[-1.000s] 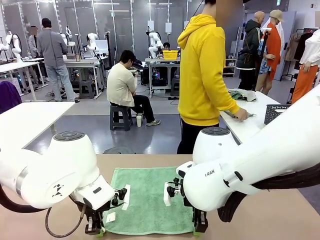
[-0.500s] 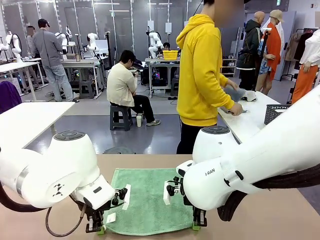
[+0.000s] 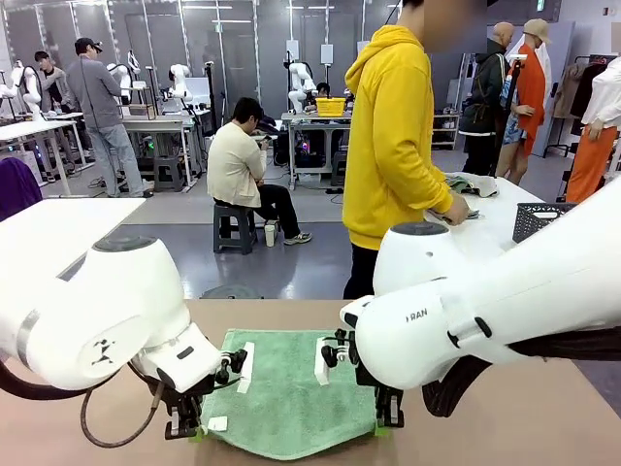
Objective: Fold the towels and place them in the basket.
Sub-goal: When a person lays out a Towel with hook on the table, fold it in half twice.
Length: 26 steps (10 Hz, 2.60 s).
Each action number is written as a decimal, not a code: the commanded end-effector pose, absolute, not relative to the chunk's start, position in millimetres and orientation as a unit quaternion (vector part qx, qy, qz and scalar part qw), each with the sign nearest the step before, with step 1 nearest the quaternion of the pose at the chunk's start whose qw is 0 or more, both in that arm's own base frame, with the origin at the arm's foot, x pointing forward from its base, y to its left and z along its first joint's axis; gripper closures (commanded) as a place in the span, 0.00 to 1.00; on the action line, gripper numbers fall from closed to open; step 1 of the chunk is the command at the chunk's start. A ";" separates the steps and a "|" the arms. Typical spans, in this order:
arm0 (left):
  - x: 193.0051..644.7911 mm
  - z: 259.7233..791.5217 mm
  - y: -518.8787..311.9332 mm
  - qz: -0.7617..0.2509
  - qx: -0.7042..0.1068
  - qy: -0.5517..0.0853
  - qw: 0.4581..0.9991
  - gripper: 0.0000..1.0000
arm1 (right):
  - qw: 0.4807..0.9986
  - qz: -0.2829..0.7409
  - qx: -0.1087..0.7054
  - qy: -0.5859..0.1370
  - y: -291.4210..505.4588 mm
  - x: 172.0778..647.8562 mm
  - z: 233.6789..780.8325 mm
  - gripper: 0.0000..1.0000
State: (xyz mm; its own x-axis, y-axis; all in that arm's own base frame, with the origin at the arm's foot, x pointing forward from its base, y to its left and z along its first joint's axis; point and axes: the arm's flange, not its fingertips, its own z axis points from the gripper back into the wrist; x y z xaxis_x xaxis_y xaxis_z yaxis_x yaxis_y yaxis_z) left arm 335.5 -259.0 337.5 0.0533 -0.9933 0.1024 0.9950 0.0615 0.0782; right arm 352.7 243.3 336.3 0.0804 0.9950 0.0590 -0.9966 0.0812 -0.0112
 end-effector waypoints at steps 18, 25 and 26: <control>463.6 389.3 -282.5 -0.663 -0.012 -0.039 0.747 0.93 | 0.778 0.627 0.026 0.013 267.9 481.5 407.9 0.93; 574.0 373.6 -264.5 -0.627 -0.050 -0.014 0.777 0.93 | 0.801 0.598 0.032 0.019 258.0 581.9 384.0 0.93; 582.6 367.8 -262.1 -0.631 -0.046 -0.007 0.774 0.93 | 0.800 0.599 0.035 0.015 254.7 587.7 378.7 0.93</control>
